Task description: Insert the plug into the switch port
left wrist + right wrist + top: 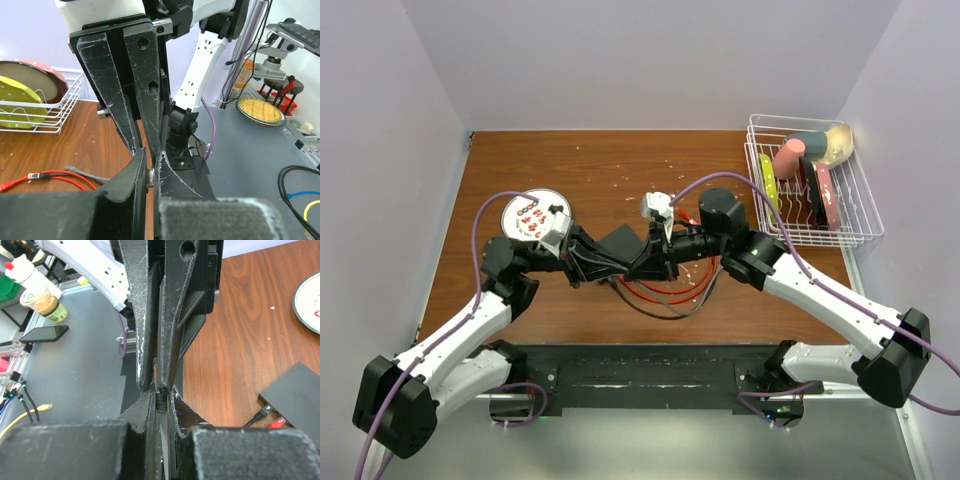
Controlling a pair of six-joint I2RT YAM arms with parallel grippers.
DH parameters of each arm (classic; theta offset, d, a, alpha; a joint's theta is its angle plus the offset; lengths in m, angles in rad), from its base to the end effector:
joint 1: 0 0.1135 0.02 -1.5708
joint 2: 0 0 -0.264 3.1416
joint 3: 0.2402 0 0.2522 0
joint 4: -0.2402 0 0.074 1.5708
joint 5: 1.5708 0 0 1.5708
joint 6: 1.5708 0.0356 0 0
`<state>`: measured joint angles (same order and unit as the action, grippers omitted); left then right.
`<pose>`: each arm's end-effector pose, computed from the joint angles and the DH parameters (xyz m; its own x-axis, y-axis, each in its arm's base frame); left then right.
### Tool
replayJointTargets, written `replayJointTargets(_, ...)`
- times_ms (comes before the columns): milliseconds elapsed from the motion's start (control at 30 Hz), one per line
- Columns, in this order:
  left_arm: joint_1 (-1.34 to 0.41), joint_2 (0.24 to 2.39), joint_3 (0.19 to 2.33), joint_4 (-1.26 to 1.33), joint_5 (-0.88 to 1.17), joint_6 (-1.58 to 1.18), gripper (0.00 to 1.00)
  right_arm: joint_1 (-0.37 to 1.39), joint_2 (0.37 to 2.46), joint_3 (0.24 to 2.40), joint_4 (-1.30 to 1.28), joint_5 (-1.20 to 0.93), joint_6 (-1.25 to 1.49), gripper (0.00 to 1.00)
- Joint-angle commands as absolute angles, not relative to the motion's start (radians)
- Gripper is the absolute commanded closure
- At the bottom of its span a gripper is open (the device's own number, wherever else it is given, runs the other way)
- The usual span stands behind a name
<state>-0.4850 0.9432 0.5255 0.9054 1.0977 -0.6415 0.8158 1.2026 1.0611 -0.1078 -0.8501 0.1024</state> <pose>0.1559 -0.1180 0.3249 -0.2113 -0.1969 -0.9574 0.9757 -0.1015 -0.1944 0.1658 0.2153 0.3606 -0.2683 -0.1867 -0.9451 -0.9571 -0.0593 0.2835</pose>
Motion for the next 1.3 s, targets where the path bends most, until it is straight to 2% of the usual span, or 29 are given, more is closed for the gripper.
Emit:
replayJointTargets(0, -0.511, 0.936, 0.569, 0.813, 1.051, -0.555, 1.0, 0.827, 1.169, 1.092, -0.035, -0.761, 0.129, 0.93)
replayJointTargets(33, -0.511, 0.931, 0.569, 0.81, 1.042, -0.555, 1.0, 0.827, 1.164, 1.094, -0.038, -0.729, 0.129, 0.83)
replayJointTargets(67, -0.511, 0.927, 0.572, 0.808, 1.02, -0.557, 1.0, 0.827, 1.152, 1.095, -0.046, -0.692, 0.135, 0.65)
replayJointTargets(167, -0.511, 0.907, 0.574, 0.793, 0.947, -0.561, 1.0, 0.827, 1.123, 1.095, -0.063, -0.586, 0.141, 0.46)
replayJointTargets(200, -0.511, 0.897, 0.575, 0.784, 0.922, -0.568, 1.0, 0.827, 1.099, 1.094, -0.064, -0.55, 0.143, 0.34)
replayJointTargets(333, -0.509, 0.884, 0.592, 0.723, 0.799, -0.581, 1.0, 0.827, 1.04, 1.104, -0.092, -0.401, 0.15, 0.09)
replayJointTargets(400, -0.511, 0.884, 0.623, 0.628, 0.697, -0.583, 1.0, 0.828, 1.013, 1.106, -0.103, -0.319, 0.155, 0.05)
replayJointTargets(533, -0.511, 0.897, 0.693, 0.461, 0.511, -0.613, 1.0, 0.854, 1.023, 1.15, -0.159, -0.148, 0.153, 0.04)
replayJointTargets(633, -0.511, 0.92, 0.75, 0.329, 0.409, -0.659, 1.0, 0.939, 1.067, 1.19, -0.212, 0.018, 0.114, 0.06)
replayJointTargets(800, -0.509, 0.968, 0.81, 0.184, 0.321, -0.771, 1.0, 1.002, 1.106, 1.19, -0.21, 0.207, 0.078, 0.1)
replayJointTargets(1000, -0.511, 1.009, 0.841, 0.13, 0.308, -0.856, 1.0, 1.015, 1.135, 1.16, -0.152, 0.287, 0.038, 0.17)
replayJointTargets(1067, -0.511, 1.02, 0.839, 0.132, 0.311, -0.865, 1.0, 1.015, 1.152, 1.161, -0.135, 0.299, 0.023, 0.25)
replayJointTargets(1100, -0.511, 1.023, 0.839, 0.132, 0.311, -0.868, 1.0, 1.015, 1.172, 1.164, -0.129, 0.304, 0.018, 0.33)
replayJointTargets(1267, -0.509, 1.035, 0.844, 0.13, 0.316, -0.87, 1.0, 1.016, 1.235, 1.183, -0.118, 0.299, 0.006, 0.34)
